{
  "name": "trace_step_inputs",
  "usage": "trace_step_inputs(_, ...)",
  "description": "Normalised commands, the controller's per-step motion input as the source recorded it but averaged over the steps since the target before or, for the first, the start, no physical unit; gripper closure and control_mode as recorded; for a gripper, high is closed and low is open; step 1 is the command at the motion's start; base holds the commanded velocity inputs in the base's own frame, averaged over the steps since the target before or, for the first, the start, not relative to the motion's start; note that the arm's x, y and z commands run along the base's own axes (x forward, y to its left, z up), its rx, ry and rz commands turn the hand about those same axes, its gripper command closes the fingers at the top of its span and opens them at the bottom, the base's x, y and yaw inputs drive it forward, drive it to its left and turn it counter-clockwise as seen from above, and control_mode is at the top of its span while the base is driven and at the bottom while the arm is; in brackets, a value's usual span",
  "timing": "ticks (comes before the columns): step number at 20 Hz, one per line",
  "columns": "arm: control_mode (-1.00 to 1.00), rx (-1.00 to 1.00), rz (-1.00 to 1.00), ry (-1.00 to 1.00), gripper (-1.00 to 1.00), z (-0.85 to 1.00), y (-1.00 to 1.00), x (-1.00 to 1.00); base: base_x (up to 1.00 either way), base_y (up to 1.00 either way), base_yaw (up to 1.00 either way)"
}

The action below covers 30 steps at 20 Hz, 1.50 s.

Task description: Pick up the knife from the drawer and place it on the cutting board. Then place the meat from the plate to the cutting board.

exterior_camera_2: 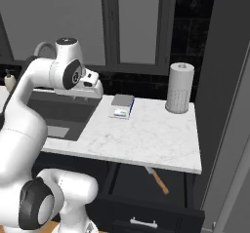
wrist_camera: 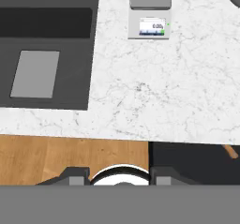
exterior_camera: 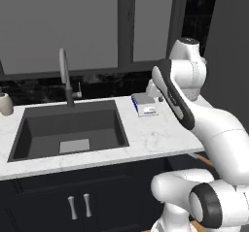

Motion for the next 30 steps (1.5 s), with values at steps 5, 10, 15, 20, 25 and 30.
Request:
trace_step_inputs(5, -1.00, 0.00, 0.00, 0.00, -1.00, 0.00, 0.00, -0.38, 0.00, 0.00, 0.00)
trace_step_inputs(10, -1.00, 0.00, -0.01, 0.00, -1.00, -0.01, -0.03, -0.91, 0.00, 0.00, 0.00)
trace_step_inputs(15, -1.00, 0.00, -0.01, 0.00, -1.00, -0.26, -0.28, -0.85, 0.00, 0.00, 0.00)
trace_step_inputs(20, -1.00, 0.00, 0.00, 0.00, -1.00, -0.21, -0.37, -0.51, 0.00, 0.00, 0.00)
trace_step_inputs(25, -1.00, 0.00, 0.00, -0.01, -1.00, -0.06, -0.05, -0.41, 0.00, 0.00, 0.00)
trace_step_inputs(30, 1.00, 0.00, 0.00, -0.02, -1.00, 0.00, 0.00, -0.11, -0.35, 0.17, -0.01)
